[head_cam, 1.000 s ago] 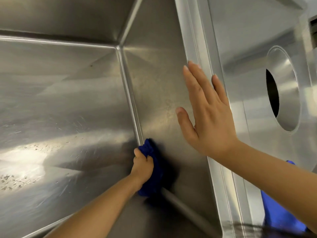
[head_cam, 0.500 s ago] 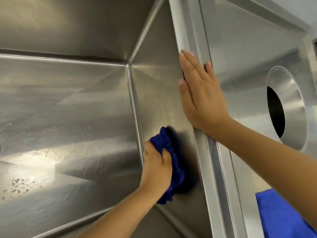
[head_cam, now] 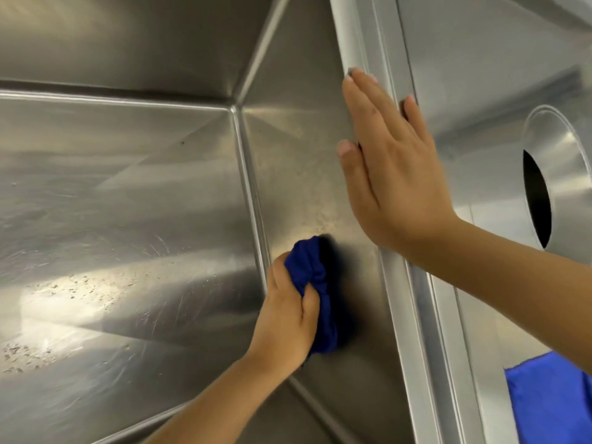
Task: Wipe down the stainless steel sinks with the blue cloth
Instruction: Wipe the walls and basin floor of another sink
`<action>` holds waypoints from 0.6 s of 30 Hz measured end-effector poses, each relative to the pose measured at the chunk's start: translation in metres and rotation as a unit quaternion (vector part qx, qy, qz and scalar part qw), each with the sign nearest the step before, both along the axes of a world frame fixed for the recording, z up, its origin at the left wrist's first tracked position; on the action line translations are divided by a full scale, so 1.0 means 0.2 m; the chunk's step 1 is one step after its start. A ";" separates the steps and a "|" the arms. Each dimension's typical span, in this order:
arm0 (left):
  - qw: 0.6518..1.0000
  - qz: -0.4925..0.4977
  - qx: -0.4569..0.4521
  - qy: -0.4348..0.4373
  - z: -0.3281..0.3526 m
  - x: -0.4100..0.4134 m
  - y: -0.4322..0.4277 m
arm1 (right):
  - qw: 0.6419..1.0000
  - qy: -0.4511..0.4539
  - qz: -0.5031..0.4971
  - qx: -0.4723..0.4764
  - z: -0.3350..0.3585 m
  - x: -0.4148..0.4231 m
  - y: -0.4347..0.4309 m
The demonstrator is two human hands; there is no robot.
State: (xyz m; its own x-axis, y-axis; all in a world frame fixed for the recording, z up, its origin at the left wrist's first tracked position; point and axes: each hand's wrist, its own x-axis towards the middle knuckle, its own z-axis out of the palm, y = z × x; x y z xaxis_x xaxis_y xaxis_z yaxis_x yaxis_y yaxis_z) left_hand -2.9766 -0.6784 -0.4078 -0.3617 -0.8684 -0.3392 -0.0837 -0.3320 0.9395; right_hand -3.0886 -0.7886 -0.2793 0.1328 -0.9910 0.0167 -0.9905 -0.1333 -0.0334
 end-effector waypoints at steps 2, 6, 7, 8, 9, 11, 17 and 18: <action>0.997 0.016 0.077 -0.026 -0.06 -0.02 -0.05 | 1.000 -0.003 0.001 -0.001 0.00 0.00 0.00; 0.995 0.033 0.087 -0.023 0.05 -0.02 -0.02 | 1.000 0.003 -0.002 -0.002 0.01 0.00 0.00; 0.997 0.039 0.072 -0.012 0.08 -0.02 -0.01 | 1.000 0.003 -0.002 -0.002 0.01 0.00 0.00; 0.997 0.042 0.066 0.000 0.09 -0.02 0.00 | 1.000 0.002 -0.002 -0.001 0.01 0.00 0.00; 0.996 0.044 0.071 0.007 0.07 -0.03 0.00 | 1.000 0.000 -0.002 -0.001 0.01 0.00 0.00; 0.994 0.048 0.103 -0.003 -0.04 -0.04 -0.05 | 1.000 -0.004 -0.003 -0.001 0.01 0.00 0.00; 0.970 0.007 0.236 -0.056 -0.31 -0.02 -0.18 | 1.000 -0.011 -0.003 -0.009 0.00 0.00 0.00; 0.972 0.009 0.227 -0.054 -0.30 -0.02 -0.16 | 1.000 -0.009 -0.003 -0.007 0.00 0.00 0.00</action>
